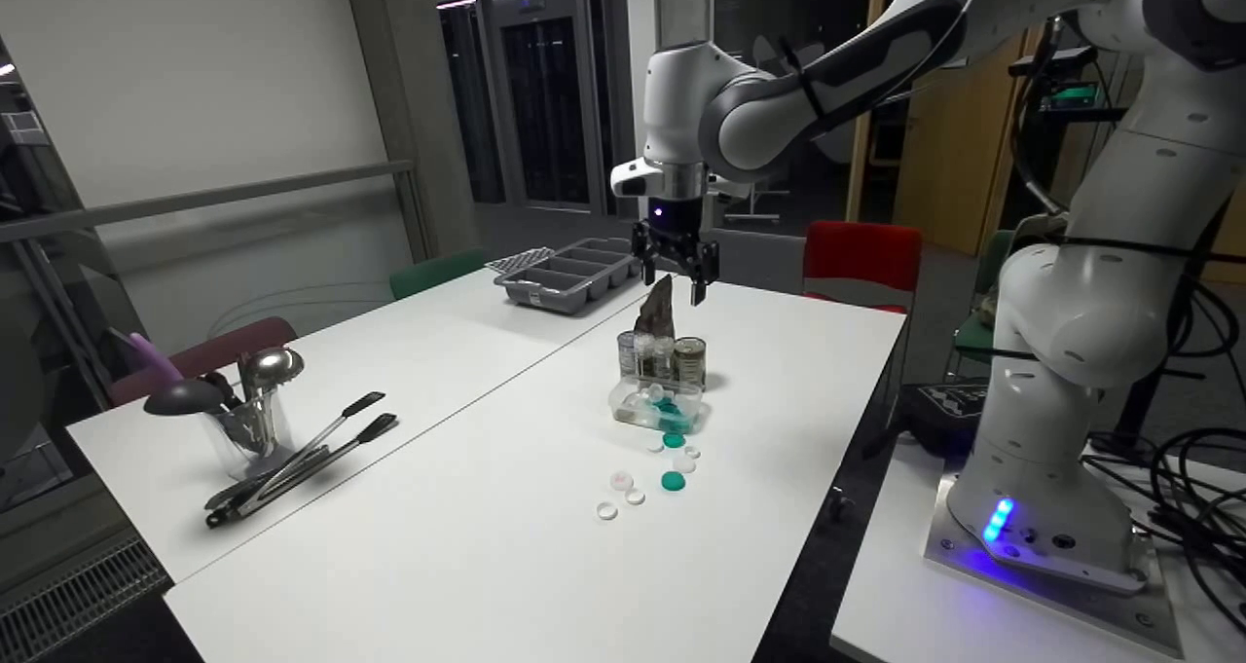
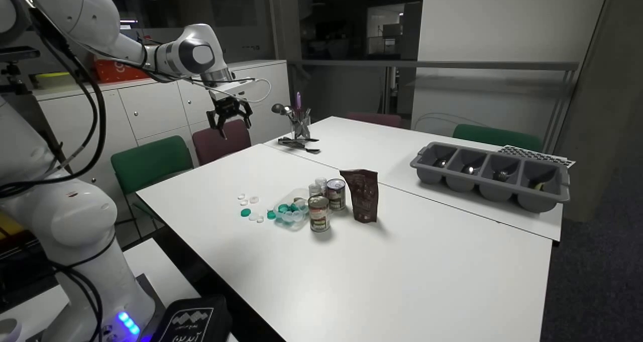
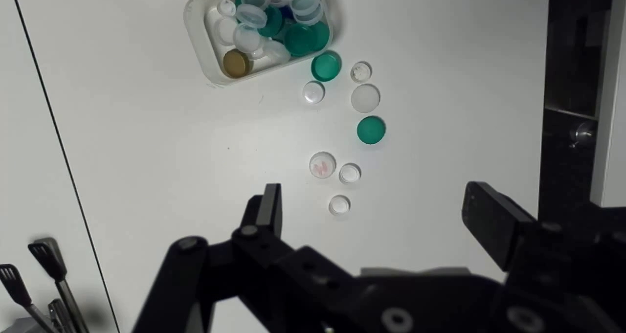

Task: Put one white cap in the transparent bowl

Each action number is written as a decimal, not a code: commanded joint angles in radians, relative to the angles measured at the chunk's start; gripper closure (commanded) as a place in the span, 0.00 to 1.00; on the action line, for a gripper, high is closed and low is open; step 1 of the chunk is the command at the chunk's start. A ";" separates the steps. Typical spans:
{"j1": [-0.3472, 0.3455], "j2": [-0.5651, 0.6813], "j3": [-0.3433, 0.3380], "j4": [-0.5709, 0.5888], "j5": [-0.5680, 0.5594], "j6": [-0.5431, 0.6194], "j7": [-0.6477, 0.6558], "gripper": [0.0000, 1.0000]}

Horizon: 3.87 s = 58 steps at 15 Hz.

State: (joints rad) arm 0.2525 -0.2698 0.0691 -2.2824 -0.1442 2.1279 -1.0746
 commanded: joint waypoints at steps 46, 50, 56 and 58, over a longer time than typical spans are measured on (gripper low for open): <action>-0.203 0.981 0.208 0.517 0.225 0.089 -0.980 0.00; -0.205 1.011 0.216 0.548 0.226 0.070 -0.983 0.00; -0.218 1.026 0.228 0.533 0.237 0.091 -0.993 0.00; -0.223 1.027 0.231 0.526 0.239 0.099 -0.994 0.00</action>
State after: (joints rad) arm 0.0711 0.7551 0.2683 -1.7547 0.0669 2.2373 -2.0236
